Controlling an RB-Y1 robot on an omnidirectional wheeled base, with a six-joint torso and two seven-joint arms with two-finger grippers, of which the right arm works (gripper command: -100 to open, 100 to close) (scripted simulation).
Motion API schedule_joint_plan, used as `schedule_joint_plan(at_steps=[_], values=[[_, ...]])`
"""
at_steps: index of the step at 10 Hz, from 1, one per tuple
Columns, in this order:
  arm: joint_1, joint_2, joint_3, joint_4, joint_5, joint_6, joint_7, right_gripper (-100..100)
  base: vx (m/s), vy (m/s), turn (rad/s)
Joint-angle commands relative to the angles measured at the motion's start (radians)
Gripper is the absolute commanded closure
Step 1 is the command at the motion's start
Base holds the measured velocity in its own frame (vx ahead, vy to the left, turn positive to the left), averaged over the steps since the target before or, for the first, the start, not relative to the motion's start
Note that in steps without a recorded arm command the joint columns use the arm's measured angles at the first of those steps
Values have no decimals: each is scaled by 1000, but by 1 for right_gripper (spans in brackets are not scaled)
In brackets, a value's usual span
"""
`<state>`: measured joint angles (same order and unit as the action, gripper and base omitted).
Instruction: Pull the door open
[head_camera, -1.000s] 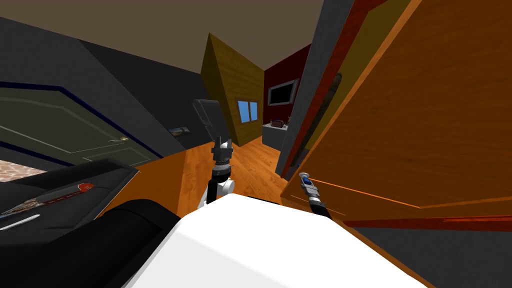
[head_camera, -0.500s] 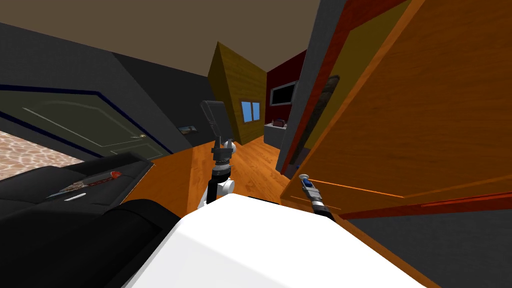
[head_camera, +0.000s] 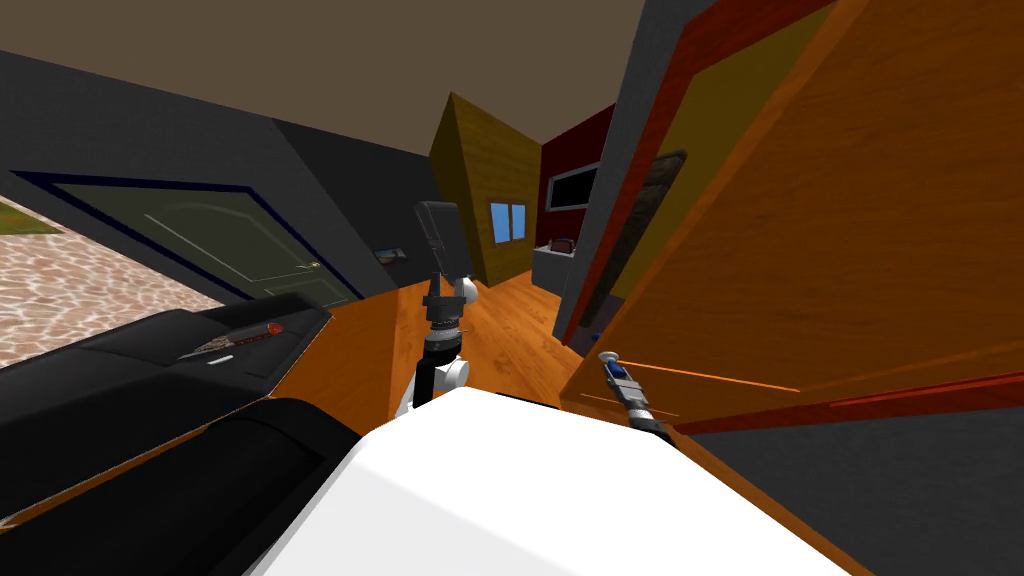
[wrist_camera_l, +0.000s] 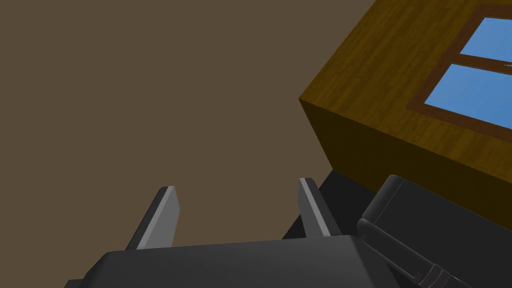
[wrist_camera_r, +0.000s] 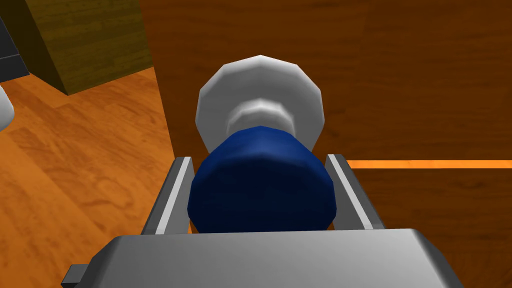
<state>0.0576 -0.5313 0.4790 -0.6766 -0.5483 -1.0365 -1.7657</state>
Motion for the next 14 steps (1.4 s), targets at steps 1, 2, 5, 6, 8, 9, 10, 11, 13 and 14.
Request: schedule_joint_plan(at_steps=[1,2,5,6,8,9,10,11,13,14], values=[[8,-12,14,10,7,-27,-18,100,-205,-68,133],[14,-20,22,13,12,-43,-28,100,-207,-79,148],[31,-41,44,24,23,-86,-57,100,-217,-58,131],[36,-48,52,27,27,-100,-67,100,-187,-34,96],[42,-50,55,32,27,-104,-68,100,-95,-32,63],[45,-53,60,38,29,-117,-73,100,-177,-96,201],[49,-56,66,45,31,-131,-79,100,-194,-100,174],[53,-60,72,52,33,-147,-85,100,-207,-104,155],[62,-68,84,67,37,-179,-99,100,-214,-84,171],[66,-72,90,74,39,-194,-105,100,-220,-108,180]])
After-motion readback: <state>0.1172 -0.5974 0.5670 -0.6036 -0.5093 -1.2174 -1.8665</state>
